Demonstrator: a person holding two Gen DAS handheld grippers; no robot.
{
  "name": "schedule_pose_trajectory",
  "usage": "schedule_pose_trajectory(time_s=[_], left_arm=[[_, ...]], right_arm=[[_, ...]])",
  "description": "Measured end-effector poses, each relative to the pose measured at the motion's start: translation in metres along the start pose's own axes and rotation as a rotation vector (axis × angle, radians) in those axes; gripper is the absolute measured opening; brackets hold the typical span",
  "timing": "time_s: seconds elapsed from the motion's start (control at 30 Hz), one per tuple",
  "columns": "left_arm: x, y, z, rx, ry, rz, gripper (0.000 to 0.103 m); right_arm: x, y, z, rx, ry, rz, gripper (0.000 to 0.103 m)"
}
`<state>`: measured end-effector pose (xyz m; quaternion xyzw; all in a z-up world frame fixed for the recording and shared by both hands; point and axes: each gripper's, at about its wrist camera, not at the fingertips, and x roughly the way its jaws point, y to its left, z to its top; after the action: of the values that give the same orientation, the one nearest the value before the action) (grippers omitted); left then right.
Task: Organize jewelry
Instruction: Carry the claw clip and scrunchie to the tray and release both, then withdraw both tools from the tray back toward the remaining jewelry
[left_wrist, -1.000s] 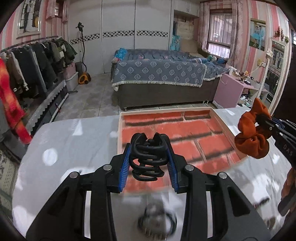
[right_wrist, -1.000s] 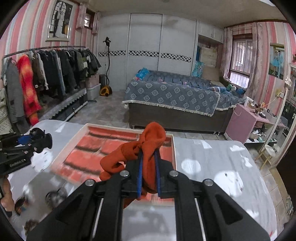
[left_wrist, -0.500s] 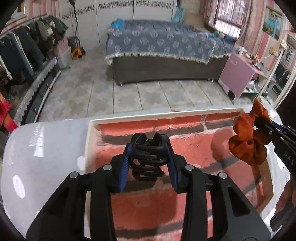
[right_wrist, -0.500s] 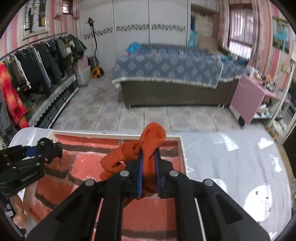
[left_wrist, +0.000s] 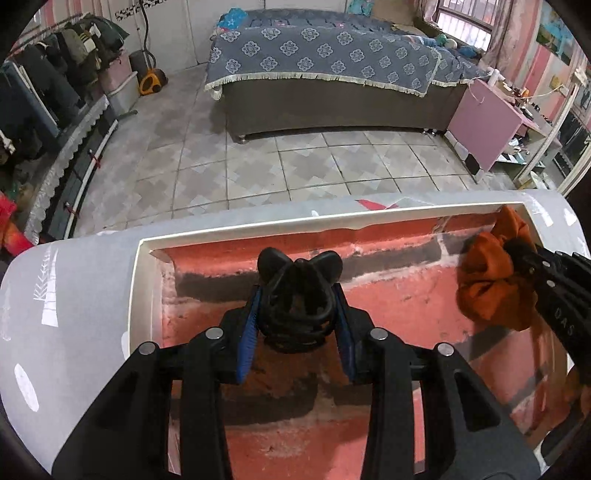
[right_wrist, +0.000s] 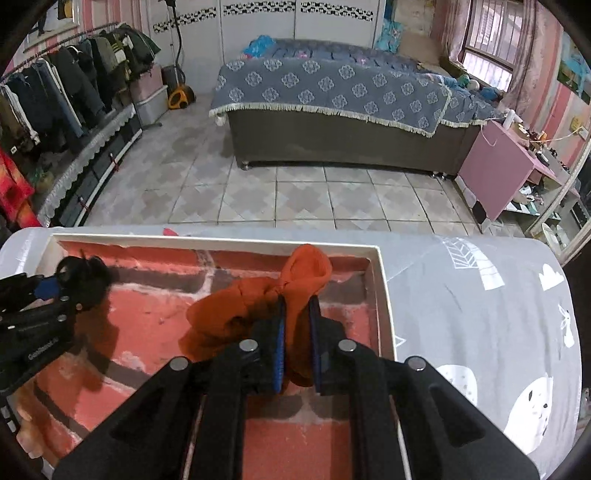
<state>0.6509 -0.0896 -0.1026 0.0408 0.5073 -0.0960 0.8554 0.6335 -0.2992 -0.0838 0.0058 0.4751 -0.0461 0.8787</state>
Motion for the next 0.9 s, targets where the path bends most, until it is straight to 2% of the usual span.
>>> schedule_pose_trajectory(time_s=[0.07,0.1,0.2,0.27,0.3,0.37,0.53,0.63,0.83,0.9], left_arm=[[0.0,0.0,-0.001,-0.007,0.002,-0.001,0.036],[-0.002,0.001,-0.001,-0.012,-0.001,0.009,0.037],[-0.012,0.002,-0.002,-0.02,-0.018,0.022,0.052],[-0.028,0.002,-0.003,-0.022,-0.05,0.019,0.062],[-0.036,0.002,-0.004,-0.021,-0.062,0.012,0.063],[-0.05,0.001,-0.007,-0.021,-0.079,0.01,0.073],[-0.102,0.006,-0.028,-0.017,-0.196,0.064,0.094],[-0.137,0.011,-0.051,-0.039,-0.251,0.053,0.095],[-0.204,0.01,-0.104,-0.031,-0.363,0.068,0.098],[-0.227,0.011,-0.124,-0.04,-0.381,0.039,0.098]], right_arm=[[0.0,-0.002,0.0,0.013,0.007,0.017,0.017],[0.0,-0.002,0.001,0.012,0.002,0.019,0.023],[-0.01,-0.004,0.0,0.017,-0.022,0.009,0.041],[-0.018,-0.004,-0.001,0.021,-0.033,0.036,0.044],[-0.026,-0.003,-0.002,0.011,-0.045,0.032,0.049],[-0.037,-0.003,-0.003,-0.009,-0.066,0.015,0.053],[-0.082,-0.016,-0.02,-0.01,-0.152,0.017,0.066],[-0.11,-0.022,-0.038,-0.009,-0.203,0.012,0.076],[-0.169,-0.043,-0.082,0.011,-0.28,0.028,0.078],[-0.189,-0.047,-0.097,0.021,-0.311,0.03,0.089]])
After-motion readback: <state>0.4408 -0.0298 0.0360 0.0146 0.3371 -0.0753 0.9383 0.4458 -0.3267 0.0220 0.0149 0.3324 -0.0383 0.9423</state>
